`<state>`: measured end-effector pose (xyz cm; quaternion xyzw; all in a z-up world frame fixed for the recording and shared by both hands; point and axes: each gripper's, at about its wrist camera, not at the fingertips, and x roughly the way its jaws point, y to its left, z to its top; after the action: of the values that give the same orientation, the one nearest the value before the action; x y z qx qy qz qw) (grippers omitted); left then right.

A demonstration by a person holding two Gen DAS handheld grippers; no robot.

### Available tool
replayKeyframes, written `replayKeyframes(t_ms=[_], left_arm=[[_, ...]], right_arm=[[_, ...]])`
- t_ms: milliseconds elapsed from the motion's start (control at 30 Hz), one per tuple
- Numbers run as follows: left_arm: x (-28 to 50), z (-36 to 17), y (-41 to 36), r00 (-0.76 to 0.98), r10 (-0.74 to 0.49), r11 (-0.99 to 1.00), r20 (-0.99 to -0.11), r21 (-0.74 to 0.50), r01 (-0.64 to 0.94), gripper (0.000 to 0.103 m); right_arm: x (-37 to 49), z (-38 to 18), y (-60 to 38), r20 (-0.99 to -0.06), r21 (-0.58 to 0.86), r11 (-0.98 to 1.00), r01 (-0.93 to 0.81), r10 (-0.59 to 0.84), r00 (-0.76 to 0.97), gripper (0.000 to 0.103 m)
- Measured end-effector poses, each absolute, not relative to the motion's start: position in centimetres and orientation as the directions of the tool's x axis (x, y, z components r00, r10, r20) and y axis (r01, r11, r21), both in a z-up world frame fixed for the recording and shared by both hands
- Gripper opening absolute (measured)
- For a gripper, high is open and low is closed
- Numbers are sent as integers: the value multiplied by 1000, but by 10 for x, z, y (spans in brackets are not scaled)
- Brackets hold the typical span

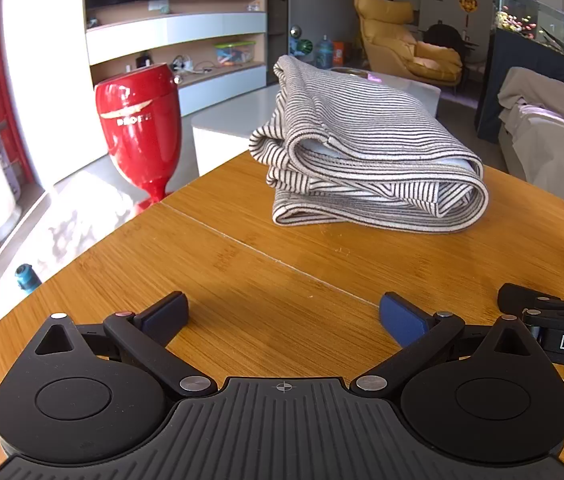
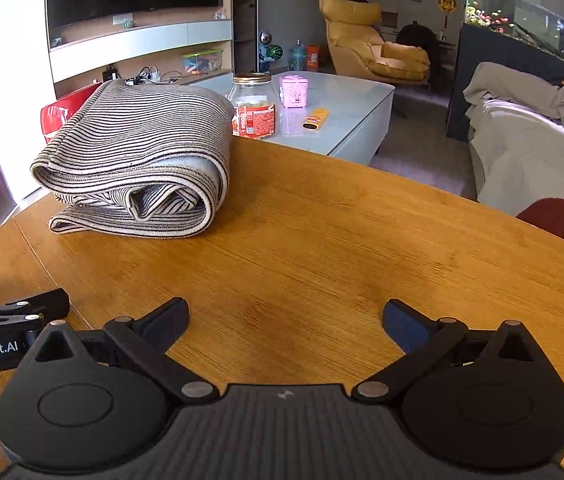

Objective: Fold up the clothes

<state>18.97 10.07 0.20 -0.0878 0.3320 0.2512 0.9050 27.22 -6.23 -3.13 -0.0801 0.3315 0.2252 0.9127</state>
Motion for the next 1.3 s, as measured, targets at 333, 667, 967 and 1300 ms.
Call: replayKeyframes(t_ms=[333, 667, 967, 1300], left_arm=[[191, 1, 100, 654, 396, 858, -645, 7, -513, 103], [191, 1, 100, 654, 396, 858, -645, 6, -513, 103], [191, 1, 100, 654, 396, 858, -645, 6, -513, 103], [191, 1, 100, 654, 395, 858, -645, 6, -513, 103]], right_arm=[[273, -32, -64, -641, 4, 886, -464, 359, 679, 103], [273, -32, -66, -641, 4, 886, -465, 359, 678, 103], [273, -31, -67, -641, 4, 885, -465, 359, 678, 103], [273, -31, -67, -642, 3, 885, -465, 358, 678, 103]])
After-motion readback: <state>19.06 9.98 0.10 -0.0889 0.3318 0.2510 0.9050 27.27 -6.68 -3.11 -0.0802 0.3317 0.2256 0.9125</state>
